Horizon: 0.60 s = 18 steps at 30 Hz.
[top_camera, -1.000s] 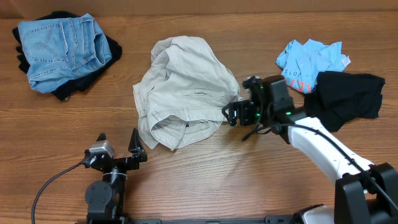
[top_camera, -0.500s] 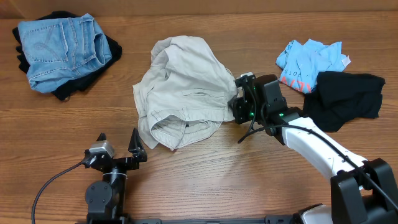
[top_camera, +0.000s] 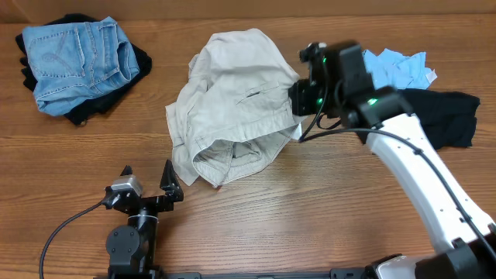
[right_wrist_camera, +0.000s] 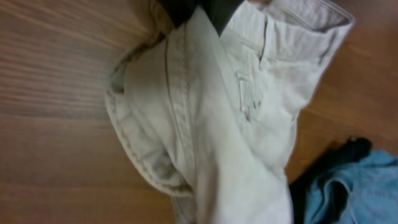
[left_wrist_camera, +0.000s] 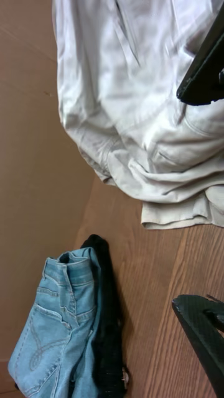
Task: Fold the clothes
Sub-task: 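Grasp the right edge of the beige pants with the right gripper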
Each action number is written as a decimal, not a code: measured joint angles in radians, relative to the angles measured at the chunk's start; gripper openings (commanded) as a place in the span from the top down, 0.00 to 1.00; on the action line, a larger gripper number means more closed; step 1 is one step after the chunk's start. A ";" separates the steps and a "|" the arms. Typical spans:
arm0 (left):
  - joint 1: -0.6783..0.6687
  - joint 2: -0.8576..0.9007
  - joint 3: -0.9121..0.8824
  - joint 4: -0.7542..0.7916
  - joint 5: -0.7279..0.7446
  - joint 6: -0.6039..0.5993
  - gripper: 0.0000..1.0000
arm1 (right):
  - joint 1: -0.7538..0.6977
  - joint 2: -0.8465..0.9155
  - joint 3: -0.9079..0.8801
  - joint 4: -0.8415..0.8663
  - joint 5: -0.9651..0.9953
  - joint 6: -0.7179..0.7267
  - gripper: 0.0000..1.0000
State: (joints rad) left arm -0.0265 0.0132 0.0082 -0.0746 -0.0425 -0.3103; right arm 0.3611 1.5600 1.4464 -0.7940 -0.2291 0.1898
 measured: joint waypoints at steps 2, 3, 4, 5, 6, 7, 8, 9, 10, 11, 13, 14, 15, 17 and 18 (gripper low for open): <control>0.000 0.000 0.000 -0.001 0.000 0.000 0.00 | 0.007 -0.006 0.142 -0.084 0.000 0.027 0.96; 0.000 0.000 0.000 -0.001 0.000 0.000 0.00 | 0.014 -0.008 0.192 -0.118 0.001 0.042 0.96; 0.000 0.000 0.000 -0.001 0.000 0.000 0.00 | 0.021 -0.009 0.229 -0.147 0.001 0.054 0.96; 0.000 0.000 0.000 0.000 0.000 0.000 0.00 | 0.027 -0.009 0.270 -0.180 0.001 0.068 0.96; 0.000 0.000 0.000 0.000 0.000 0.000 0.00 | 0.033 -0.009 0.308 -0.208 0.000 0.080 0.96; 0.000 0.000 0.000 -0.001 0.000 0.000 0.00 | 0.039 -0.009 0.361 -0.233 -0.002 0.094 0.96; 0.000 0.000 0.000 -0.001 0.000 0.000 0.00 | 0.039 -0.009 0.393 -0.245 -0.003 0.100 0.96; 0.000 0.000 0.000 -0.001 0.000 0.000 0.00 | 0.039 -0.009 0.425 -0.255 -0.002 0.106 0.96; 0.000 0.000 0.000 -0.001 0.000 0.000 0.00 | 0.039 -0.009 0.449 -0.258 -0.003 0.111 0.96; 0.000 0.000 0.000 0.002 0.000 0.000 0.00 | 0.039 -0.010 0.457 -0.262 -0.003 0.115 0.96; 0.000 0.000 0.000 0.020 0.001 -0.001 0.00 | 0.039 -0.011 0.459 -0.267 -0.001 0.121 0.96; 0.000 0.000 0.000 0.021 0.010 -0.002 0.00 | 0.039 -0.011 0.459 -0.266 0.001 0.126 0.96; 0.000 0.000 0.000 0.021 0.019 -0.002 0.00 | 0.039 -0.011 0.459 -0.263 0.001 0.133 0.96; 0.000 0.000 0.000 0.022 0.042 -0.004 0.00 | 0.039 -0.011 0.463 -0.251 0.001 0.151 0.96; 0.000 0.000 0.000 0.022 0.056 -0.004 0.00 | 0.039 -0.011 0.469 -0.249 0.001 0.156 0.96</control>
State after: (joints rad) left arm -0.0265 0.0132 0.0082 -0.0528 0.0139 -0.3145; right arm 0.3996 1.5490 1.9156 -1.0428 -0.2279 0.3462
